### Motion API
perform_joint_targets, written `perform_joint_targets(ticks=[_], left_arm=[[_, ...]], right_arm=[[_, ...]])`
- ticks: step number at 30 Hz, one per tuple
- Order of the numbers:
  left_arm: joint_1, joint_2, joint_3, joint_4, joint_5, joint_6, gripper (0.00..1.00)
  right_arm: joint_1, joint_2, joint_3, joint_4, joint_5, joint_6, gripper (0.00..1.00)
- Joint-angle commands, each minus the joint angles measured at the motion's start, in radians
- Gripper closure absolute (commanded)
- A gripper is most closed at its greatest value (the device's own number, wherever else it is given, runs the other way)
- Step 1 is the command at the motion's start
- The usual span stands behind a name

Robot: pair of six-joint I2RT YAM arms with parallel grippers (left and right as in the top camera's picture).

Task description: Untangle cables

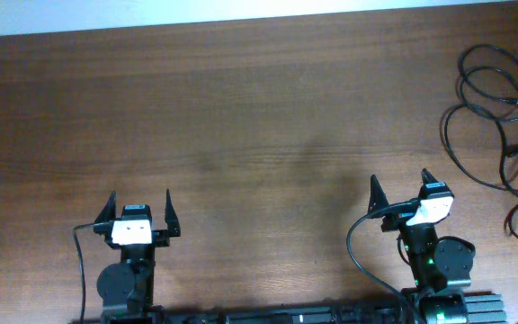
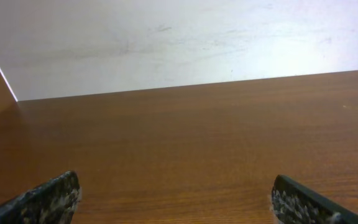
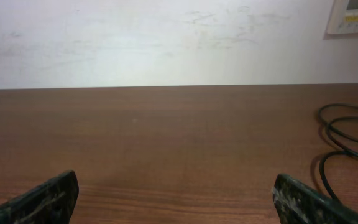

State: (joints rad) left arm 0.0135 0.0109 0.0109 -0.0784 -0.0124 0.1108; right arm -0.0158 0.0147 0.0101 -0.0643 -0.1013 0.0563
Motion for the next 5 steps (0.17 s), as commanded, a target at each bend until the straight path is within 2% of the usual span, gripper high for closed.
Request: perform_joint_targets(ticks=[1,5], left_arm=[[0.000,-0.006,-0.002,-0.006,-0.006,-0.002,0.01],[0.000,-0.006,-0.002,-0.006,-0.006,-0.002,0.01]], right_arm=[[0.002,-0.011,-0.005,-0.007,0.008,0.001,0.01],[0.002,-0.011,-0.005,-0.007,0.009,0.001,0.01]])
